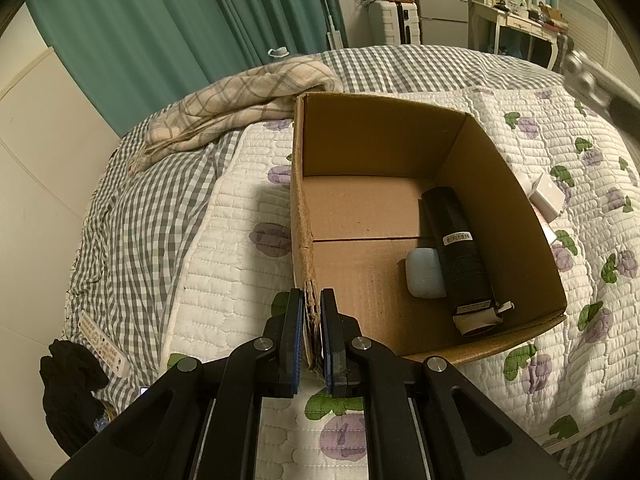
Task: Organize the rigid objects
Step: 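Lift the white phone stand into the box and open the right tool, then grasp the white square charger with the right tool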
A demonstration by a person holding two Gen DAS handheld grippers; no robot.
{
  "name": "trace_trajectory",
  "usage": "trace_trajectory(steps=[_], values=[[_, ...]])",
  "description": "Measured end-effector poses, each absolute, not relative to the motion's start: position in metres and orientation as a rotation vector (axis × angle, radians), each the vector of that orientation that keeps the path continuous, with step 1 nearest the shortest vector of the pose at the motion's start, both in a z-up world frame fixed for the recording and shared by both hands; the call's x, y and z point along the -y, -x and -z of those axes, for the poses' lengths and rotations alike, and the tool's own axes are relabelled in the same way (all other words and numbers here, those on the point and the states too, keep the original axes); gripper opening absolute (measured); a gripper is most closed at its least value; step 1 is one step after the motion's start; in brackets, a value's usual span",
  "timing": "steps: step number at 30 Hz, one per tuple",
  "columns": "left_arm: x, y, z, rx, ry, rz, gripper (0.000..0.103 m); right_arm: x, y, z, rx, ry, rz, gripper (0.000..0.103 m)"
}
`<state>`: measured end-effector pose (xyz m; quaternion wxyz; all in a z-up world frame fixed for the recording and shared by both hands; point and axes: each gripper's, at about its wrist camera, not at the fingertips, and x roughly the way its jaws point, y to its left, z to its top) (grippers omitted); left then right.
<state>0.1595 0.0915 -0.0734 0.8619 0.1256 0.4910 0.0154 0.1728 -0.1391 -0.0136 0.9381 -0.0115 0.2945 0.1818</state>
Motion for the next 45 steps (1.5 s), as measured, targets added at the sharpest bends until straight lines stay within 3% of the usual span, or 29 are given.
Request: trace_trajectory(steps=[21, 29, 30, 32, 33, 45], values=[[-0.096, -0.163, 0.073, -1.041, -0.247, -0.024, 0.007, 0.011, -0.238, 0.114, -0.863, 0.082, -0.532, 0.064], [-0.095, -0.165, 0.075, -1.044, -0.251, -0.034, 0.007, 0.003, -0.237, 0.115, -0.888, 0.086, -0.564, 0.059], [-0.095, -0.165, 0.076, -1.047, -0.244, -0.024, 0.007, 0.003, -0.235, 0.112, -0.883, 0.081, -0.573, 0.061], [-0.094, -0.165, 0.076, -1.044, -0.252, -0.030, 0.007, 0.007, -0.230, 0.104, -0.844, 0.081, -0.569, 0.083], [-0.094, -0.165, 0.076, -1.043, -0.252, -0.029, 0.007, 0.012, -0.227, 0.097, -0.814, 0.078, -0.566, 0.085], [-0.095, -0.166, 0.075, -1.047, -0.245, -0.034, 0.007, 0.150, -0.227, 0.029, -0.633, 0.135, -0.316, 0.091]])
